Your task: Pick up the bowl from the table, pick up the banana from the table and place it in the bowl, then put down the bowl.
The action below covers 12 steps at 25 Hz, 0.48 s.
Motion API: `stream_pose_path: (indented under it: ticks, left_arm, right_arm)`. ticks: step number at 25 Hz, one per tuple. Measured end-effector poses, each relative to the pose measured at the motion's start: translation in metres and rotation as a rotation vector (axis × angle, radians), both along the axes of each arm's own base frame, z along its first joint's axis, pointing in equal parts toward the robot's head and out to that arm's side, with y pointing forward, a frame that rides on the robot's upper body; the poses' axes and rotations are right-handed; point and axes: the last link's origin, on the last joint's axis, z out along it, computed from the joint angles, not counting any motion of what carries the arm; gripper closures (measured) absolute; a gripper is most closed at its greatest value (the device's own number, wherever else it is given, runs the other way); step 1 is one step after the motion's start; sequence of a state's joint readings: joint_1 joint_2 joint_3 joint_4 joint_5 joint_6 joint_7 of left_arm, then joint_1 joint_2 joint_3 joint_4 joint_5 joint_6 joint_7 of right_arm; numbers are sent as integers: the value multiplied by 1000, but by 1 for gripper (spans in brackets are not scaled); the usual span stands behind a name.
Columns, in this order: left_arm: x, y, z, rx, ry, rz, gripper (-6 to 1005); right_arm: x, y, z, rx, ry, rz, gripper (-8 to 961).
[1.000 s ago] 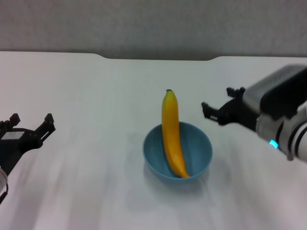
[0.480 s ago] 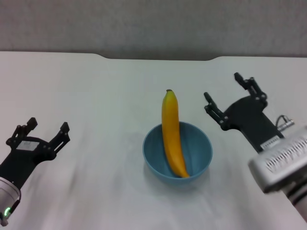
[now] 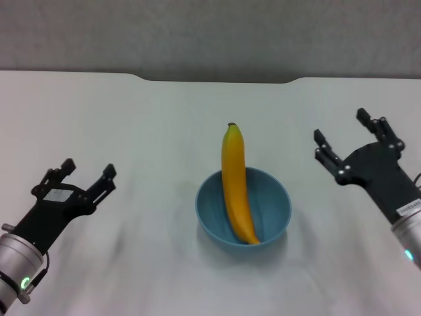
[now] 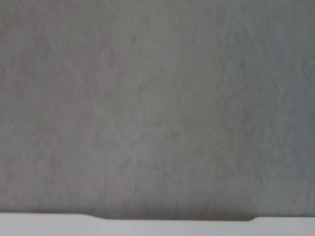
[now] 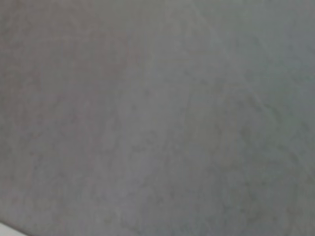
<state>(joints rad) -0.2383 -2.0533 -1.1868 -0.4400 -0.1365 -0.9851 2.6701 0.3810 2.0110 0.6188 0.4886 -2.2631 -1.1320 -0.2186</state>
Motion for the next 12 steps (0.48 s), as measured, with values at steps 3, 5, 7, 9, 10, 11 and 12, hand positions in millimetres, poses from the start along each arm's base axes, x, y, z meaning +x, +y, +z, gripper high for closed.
stream_pose_path:
  ticks: [3, 5, 7, 9, 10, 11, 12]
  left_arm:
    - [-9, 2, 6, 38, -28, 58, 92]
    - [-17, 3, 11, 68, -68, 111, 92]
    - [-22, 3, 16, 92, -92, 138, 92]
    - [-25, 2, 20, 112, -97, 152, 92]
    - [-28, 1, 22, 126, -86, 162, 92]
    - [-29, 1, 22, 129, -81, 164, 92]
    - [-29, 1, 22, 129, -81, 164, 92]
  right_arm:
    - [4, 4, 7, 6, 51, -9, 128]
    - [7, 6, 10, 8, 85, -23, 127]
    - [8, 6, 13, 18, 116, -36, 127]
    - [11, 4, 17, 35, 139, -37, 130]
    - [14, 2, 23, 57, 157, -34, 132]
    - [15, 2, 25, 62, 163, -30, 133]
    - [16, 1, 27, 63, 171, -27, 135]
